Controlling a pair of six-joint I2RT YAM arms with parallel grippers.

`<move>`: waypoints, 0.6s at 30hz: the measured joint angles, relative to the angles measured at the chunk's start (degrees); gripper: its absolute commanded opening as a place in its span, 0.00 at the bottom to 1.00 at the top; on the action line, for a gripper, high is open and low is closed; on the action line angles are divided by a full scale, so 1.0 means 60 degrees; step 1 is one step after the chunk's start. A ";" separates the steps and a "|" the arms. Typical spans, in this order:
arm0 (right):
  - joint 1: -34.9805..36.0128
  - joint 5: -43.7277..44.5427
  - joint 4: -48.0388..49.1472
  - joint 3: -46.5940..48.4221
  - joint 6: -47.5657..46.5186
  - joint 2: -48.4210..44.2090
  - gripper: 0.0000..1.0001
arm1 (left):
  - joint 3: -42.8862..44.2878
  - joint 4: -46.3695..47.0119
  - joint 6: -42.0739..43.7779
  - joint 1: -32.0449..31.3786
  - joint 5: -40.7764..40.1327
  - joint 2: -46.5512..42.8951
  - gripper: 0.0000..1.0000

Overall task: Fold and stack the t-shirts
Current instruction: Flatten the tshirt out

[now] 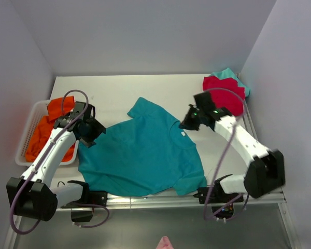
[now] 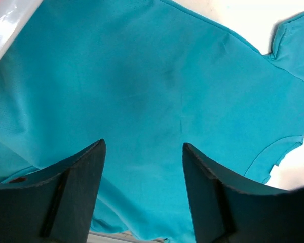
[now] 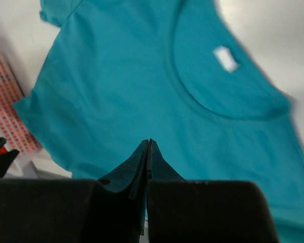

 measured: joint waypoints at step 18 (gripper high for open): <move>0.2200 -0.0681 0.0189 0.8568 -0.0958 0.9919 0.00 | 0.0055 0.0503 0.0062 -0.0018 0.0058 0.0692 0.63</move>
